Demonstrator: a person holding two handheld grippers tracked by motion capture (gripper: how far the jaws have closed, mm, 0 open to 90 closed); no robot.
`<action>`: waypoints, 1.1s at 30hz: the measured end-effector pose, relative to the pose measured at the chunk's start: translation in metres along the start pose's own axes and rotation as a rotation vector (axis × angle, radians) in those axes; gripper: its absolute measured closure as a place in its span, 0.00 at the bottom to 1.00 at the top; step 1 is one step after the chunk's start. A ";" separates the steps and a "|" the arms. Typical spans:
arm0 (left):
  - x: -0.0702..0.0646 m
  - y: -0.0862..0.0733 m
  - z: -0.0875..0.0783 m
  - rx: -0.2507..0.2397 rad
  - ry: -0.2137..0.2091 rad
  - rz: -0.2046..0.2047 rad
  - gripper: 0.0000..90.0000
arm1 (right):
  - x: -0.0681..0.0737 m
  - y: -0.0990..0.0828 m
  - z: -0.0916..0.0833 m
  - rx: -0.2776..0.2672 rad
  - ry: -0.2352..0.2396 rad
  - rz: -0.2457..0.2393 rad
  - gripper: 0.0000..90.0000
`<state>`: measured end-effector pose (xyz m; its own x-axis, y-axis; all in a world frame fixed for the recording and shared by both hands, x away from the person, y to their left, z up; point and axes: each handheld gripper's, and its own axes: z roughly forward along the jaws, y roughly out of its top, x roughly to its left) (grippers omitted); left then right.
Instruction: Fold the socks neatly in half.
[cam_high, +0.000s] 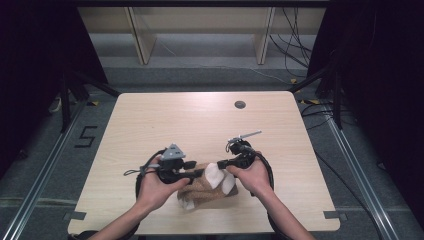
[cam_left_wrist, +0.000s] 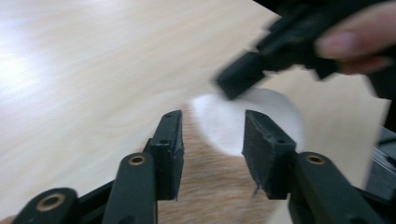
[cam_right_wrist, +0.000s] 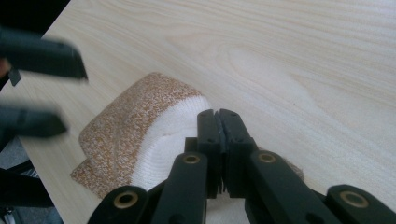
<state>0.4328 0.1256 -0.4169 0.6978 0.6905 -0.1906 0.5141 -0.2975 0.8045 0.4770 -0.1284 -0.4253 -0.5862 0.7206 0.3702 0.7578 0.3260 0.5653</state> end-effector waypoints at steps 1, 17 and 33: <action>0.005 -0.002 0.000 0.000 0.015 -0.028 0.68 | 0.000 0.000 -0.001 -0.003 0.003 0.003 0.98; -0.005 -0.024 0.028 0.117 -0.073 0.008 0.72 | 0.010 -0.002 -0.021 0.001 -0.085 -0.051 0.98; -0.026 -0.032 0.051 0.178 -0.116 0.138 0.72 | -0.010 -0.022 -0.007 0.073 -0.182 -0.091 0.97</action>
<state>0.4234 0.0841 -0.4663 0.8151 0.5576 -0.1573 0.4823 -0.5027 0.7174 0.4639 -0.1469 -0.4364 -0.5965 0.7829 0.1769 0.7269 0.4336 0.5326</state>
